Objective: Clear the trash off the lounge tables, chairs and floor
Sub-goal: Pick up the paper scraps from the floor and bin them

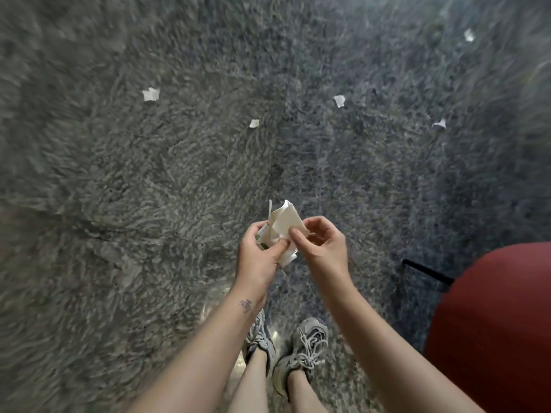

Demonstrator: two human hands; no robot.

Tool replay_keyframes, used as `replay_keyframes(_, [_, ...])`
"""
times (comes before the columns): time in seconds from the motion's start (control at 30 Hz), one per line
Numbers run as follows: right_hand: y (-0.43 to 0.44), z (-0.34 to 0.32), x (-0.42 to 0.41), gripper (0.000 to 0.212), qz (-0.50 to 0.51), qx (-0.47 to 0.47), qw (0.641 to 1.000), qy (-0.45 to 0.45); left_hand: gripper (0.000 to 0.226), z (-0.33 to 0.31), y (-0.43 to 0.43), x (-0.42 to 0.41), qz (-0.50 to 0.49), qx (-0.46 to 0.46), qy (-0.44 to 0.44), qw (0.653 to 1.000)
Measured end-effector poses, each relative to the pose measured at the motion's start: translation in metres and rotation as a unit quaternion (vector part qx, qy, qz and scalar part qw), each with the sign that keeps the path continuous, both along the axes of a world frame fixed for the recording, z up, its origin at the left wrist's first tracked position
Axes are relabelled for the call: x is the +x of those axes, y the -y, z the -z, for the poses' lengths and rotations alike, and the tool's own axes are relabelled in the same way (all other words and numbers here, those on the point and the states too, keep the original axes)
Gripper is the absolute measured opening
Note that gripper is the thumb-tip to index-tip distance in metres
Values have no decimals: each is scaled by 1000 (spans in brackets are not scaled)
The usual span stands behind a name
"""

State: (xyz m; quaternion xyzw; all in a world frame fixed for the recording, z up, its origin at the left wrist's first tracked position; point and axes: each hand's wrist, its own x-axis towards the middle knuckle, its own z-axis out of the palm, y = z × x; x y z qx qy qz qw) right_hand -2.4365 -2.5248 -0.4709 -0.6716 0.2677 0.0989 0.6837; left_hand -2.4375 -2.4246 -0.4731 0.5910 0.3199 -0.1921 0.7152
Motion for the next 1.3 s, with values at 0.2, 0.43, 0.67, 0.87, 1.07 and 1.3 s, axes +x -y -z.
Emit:
replay_keyframes(0.2, [-61,-46,35,12,-23,29,999,-32,36,-51,-52,24,-57,-89,-29,994])
replay_keyframes(0.43, [-108,-59,93,18,-112,15,994,-10,16,-61,-94,75,-130,-60,-3,990])
replay_keyframes(0.67, [-102,-35,183,25,-193,-12,981,-4,6,-36,-92,162,-185,-12,-47,982])
replay_keyframes(0.87, [-54,33,301,25,-133,-94,985,-64,7,3,-93,260,-181,27,-61,981])
replay_keyframes(1.07, [-31,150,384,14,-188,-228,947,-125,9,78,-118,342,-155,64,-26,985])
replay_keyframes(1.3, [-51,301,426,19,-248,-279,911,-179,13,206,-127,402,-108,93,-19,990])
